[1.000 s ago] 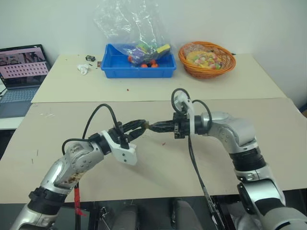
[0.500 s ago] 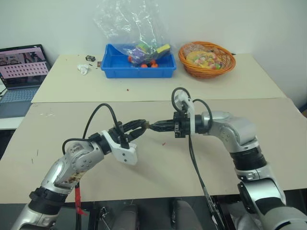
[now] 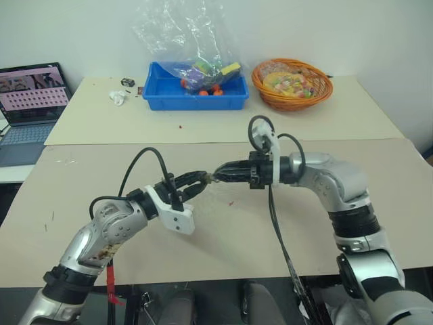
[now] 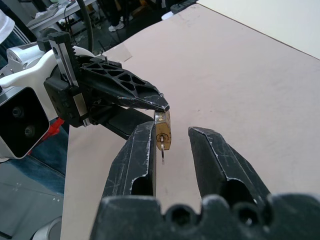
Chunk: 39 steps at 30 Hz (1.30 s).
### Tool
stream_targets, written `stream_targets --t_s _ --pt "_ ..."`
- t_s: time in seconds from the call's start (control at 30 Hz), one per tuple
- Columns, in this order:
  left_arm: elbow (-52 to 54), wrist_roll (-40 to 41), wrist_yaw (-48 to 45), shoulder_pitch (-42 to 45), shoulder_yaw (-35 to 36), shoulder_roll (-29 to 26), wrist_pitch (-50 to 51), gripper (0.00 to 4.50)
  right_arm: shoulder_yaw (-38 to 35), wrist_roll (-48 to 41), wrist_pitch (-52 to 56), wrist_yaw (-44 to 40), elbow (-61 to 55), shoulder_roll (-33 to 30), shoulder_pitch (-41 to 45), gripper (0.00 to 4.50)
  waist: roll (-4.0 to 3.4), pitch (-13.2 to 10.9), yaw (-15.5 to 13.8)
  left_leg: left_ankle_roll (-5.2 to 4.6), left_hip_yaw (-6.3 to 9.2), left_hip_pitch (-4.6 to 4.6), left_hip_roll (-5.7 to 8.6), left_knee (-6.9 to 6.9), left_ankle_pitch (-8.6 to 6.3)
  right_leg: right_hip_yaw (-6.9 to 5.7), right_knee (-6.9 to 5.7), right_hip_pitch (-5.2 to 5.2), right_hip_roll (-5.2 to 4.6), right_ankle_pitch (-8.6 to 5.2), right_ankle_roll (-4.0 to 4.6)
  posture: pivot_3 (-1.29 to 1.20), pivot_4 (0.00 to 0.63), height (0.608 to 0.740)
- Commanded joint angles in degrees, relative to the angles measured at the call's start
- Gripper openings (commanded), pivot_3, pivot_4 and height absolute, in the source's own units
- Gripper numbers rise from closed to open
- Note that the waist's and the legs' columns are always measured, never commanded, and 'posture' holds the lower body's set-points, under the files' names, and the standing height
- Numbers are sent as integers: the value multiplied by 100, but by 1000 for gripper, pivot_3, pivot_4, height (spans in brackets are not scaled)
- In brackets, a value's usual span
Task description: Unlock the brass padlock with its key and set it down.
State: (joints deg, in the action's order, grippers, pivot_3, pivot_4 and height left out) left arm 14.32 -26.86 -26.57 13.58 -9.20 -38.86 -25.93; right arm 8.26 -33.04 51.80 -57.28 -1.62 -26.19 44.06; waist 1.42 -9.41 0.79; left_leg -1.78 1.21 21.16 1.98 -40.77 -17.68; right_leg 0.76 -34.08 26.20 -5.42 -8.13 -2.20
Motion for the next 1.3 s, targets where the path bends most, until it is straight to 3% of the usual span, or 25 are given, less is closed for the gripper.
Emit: stream_targets --t_s 0.03,1.13,1.23,1.3 --pt "242 57 20 31 106 12 -9 795 -151 -161 28 -64 -126 -22 124 1433 0 0 2 0 0 0 0 0 0 0 0 0 0 0 0 0 150 728" --pt "355 92 9 -54 146 40 104 795 -169 -387 344 76 -277 48 -113 1433 0 0 -1 0 0 0 0 0 0 0 0 0 0 0 0 0 150 728" --pt "366 106 4 -67 156 35 110 795 -192 -401 368 104 -272 73 -98 820 0 0 -1 0 0 0 0 0 0 0 0 0 0 0 0 0 150 728" --pt "376 104 -2 -74 158 35 120 795 -227 -431 413 139 -251 103 -76 92 0 0 -2 0 0 0 0 0 0 0 0 0 0 0 0 0 150 728"
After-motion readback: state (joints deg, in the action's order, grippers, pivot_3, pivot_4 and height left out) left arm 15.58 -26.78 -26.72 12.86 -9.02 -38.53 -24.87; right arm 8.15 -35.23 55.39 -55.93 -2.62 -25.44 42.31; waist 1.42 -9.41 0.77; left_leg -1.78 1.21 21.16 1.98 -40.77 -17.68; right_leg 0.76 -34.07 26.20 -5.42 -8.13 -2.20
